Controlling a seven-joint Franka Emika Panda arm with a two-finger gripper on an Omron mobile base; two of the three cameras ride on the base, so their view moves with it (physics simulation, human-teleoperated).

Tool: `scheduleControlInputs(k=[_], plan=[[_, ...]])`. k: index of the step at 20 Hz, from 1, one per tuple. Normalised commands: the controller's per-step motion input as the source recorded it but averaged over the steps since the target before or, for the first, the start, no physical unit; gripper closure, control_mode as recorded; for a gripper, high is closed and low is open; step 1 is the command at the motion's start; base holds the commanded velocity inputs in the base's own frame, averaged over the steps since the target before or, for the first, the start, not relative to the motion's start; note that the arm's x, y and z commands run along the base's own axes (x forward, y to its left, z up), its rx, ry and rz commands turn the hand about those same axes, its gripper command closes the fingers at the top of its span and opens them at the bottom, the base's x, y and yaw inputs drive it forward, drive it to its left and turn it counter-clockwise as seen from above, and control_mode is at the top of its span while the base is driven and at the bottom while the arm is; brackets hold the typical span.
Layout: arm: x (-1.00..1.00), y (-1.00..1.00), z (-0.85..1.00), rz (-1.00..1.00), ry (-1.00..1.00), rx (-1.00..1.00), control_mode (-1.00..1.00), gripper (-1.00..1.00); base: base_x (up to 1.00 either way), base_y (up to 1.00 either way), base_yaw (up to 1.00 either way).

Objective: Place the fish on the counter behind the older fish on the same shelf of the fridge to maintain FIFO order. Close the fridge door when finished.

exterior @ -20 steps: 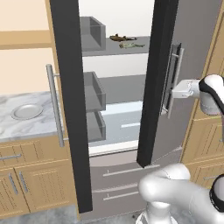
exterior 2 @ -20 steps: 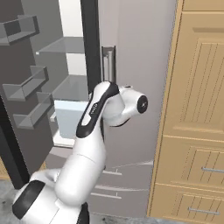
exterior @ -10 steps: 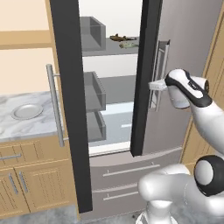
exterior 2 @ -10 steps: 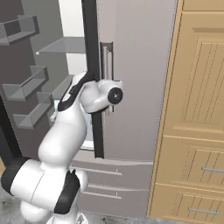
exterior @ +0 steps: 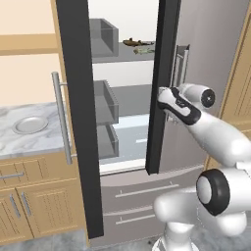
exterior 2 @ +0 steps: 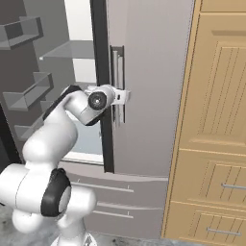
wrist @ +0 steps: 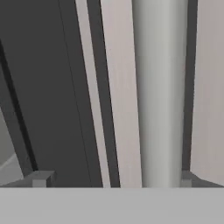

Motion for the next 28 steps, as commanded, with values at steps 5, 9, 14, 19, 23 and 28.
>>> scheduleControlInputs(k=[5,9,14,19,23,28], plan=[[0.59,-0.24,0.79,-0.20,0.29,0.00,-1.00,-1.00,0.00,0.00,0.00],[0.31,-0.11,1.00,-0.13,0.22,0.00,-1.00,-1.00,0.00,0.00,0.00],[0.10,-0.03,0.18,-0.06,0.10,0.00,-1.00,-1.00,0.00,0.00,0.00],[0.00,-0.03,0.91,-0.01,0.00,-0.11,-1.00,-1.00,0.00,0.00,0.00],[-0.03,0.00,1.00,0.00,0.00,-0.18,-1.00,-1.00,0.00,0.00,0.00],[-0.03,0.00,1.00,0.00,0.00,-0.18,-1.00,-1.00,0.00,0.00,0.00]])
